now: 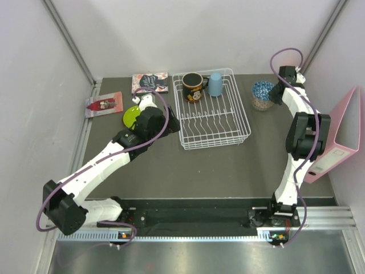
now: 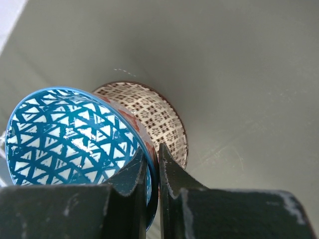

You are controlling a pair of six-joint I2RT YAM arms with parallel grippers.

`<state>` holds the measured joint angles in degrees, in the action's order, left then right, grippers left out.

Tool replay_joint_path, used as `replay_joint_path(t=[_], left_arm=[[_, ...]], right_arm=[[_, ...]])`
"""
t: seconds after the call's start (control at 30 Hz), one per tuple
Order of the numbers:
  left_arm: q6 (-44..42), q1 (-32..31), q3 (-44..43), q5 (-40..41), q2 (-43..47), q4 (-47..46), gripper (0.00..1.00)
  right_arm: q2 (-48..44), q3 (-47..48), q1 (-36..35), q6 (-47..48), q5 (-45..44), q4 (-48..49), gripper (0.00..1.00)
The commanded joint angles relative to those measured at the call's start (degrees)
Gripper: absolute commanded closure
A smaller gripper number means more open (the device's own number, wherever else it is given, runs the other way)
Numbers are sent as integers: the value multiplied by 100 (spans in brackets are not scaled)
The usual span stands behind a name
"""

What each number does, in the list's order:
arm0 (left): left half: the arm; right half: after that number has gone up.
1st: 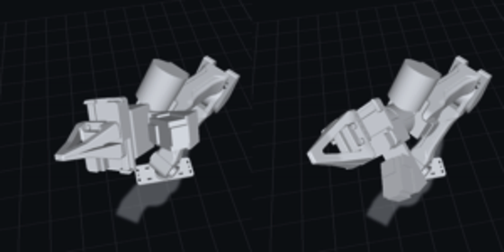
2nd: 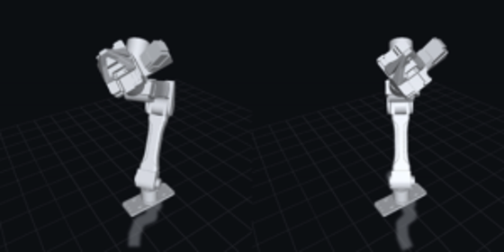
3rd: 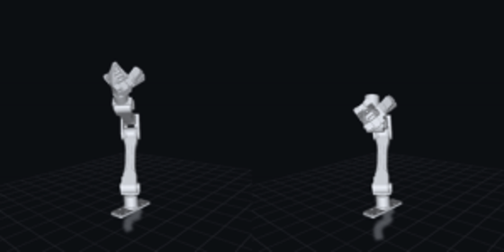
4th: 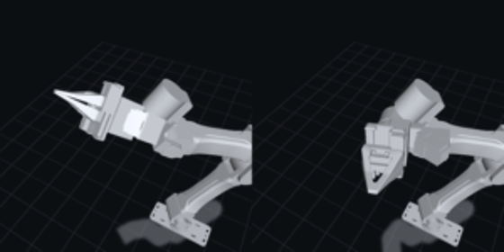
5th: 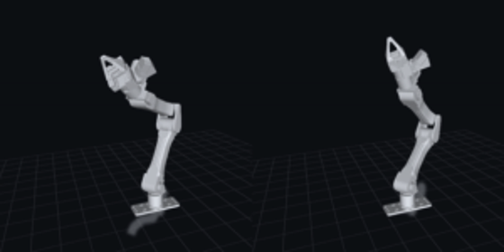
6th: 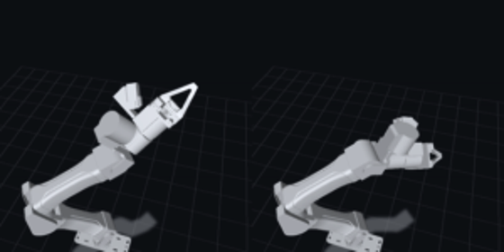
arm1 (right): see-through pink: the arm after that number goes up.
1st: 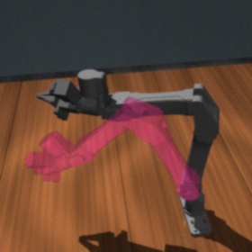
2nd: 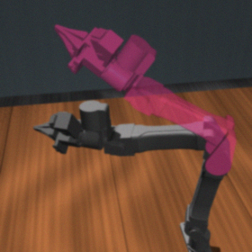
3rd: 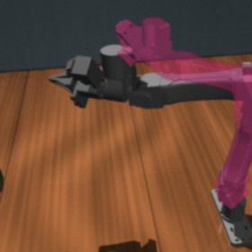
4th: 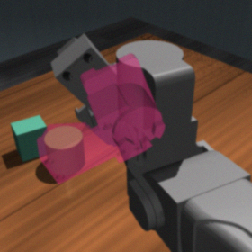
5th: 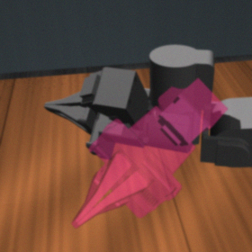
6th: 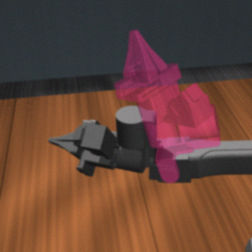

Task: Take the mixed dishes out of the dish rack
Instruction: Place the bowl at the center of the board.

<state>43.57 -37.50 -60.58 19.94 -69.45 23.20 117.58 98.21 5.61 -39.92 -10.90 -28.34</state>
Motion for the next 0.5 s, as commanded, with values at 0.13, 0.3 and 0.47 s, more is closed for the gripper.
replay_joint_path(t=[0.13,0.3,0.47], left_arm=[[55,5,99,-122,-112,-132,1],[90,5,125,-158,-121,-132,1],[108,5,143,-184,-113,-132,1]], right_arm=[[37,-355,-104,107,0,557,100],[90,-399,-95,169,131,583,100],[-59,-496,-95,186,220,698,69]])
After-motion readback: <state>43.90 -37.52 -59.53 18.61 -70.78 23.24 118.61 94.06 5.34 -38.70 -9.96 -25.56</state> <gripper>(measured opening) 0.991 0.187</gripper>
